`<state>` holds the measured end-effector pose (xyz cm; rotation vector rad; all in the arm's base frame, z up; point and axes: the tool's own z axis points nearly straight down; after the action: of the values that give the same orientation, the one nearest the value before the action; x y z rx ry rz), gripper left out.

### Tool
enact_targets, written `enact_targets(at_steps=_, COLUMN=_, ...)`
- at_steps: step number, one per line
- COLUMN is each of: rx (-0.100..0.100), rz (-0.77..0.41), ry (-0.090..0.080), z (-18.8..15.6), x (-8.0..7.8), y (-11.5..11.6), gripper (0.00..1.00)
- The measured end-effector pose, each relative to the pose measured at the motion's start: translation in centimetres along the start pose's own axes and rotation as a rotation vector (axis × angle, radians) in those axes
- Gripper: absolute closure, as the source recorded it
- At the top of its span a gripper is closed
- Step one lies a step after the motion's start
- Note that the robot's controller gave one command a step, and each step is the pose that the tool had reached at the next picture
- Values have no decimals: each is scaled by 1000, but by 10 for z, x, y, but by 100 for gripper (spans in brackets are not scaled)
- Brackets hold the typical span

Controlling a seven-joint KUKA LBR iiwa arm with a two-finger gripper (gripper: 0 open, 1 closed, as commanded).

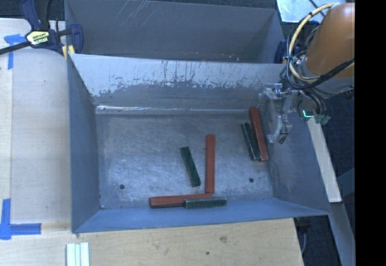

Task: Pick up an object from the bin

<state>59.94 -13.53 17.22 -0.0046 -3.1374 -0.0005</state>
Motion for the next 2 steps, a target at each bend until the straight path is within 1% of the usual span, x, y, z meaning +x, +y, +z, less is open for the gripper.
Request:
enact_targets(at_steps=1, rx=-2, rz=-355, ry=-2, z=83, x=-3, y=53, gripper=0)
enact_targets(at_steps=2, rx=0, rz=-572, ry=-13, z=32, x=-12, y=167, gripper=0)
